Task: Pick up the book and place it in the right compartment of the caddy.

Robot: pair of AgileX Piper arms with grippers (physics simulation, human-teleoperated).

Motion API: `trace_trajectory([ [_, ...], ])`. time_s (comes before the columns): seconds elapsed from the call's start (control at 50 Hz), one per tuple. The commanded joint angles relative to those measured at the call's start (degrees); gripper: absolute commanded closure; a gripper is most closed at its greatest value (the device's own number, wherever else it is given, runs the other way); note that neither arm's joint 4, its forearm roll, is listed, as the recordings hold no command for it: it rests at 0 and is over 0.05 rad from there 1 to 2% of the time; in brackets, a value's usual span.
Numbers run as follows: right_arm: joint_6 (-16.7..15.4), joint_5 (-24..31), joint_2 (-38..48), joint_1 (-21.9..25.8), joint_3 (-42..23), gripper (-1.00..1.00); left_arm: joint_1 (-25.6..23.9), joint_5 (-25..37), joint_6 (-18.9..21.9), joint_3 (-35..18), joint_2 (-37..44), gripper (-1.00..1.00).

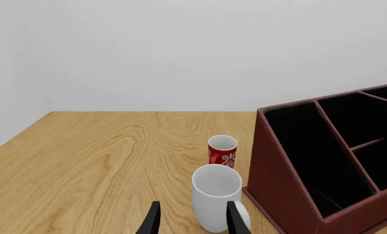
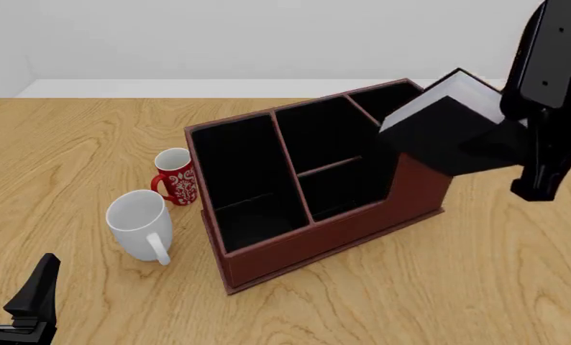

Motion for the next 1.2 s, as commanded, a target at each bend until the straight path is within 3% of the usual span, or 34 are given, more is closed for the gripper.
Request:
trace_trajectory([
  [0.02,0.5,0.0,2.9,-4.2,-6.6,1.00,0.0,0.0,0.0,0.0,0.0,-1.00],
  [0.28,0.3,0.0,9.5,-6.1,-16.1,1.00,0.0,0.0,0.0,0.0,0.0,-1.00],
  [0.42,-1.7,0.0,13.8,-7.4,-21.3,1.00,0.0,0.0,0.0,0.0,0.0,-1.00],
  [0.82,-1.5,0.0,23.2,-9.5,-29.2,1.00,0.0,0.0,0.0,0.0,0.0,-1.00],
  [0.86,-4.8,0.0,24.4,-12.1,-29.0,1.00,0.0,0.0,0.0,0.0,0.0,-1.00],
  [0.88,-3.7,0.0,24.8,-11.3,-29.6,1.00,0.0,0.0,0.0,0.0,0.0,-1.00],
  [0.9,-6.2,0.0,25.4,-13.0,-29.2,1.00,0.0,0.0,0.0,0.0,0.0,-1.00],
  [0.92,-4.8,0.0,25.7,-12.2,-30.1,1.00,0.0,0.0,0.0,0.0,0.0,-1.00],
  [1.0,-6.2,0.0,27.4,-13.1,-30.7,1.00,0.0,0.0,0.0,0.0,0.0,-1.00],
  [1.2,-5.7,0.0,31.1,-13.4,-34.4,1.00,0.0,0.0,0.0,0.0,0.0,-1.00],
])
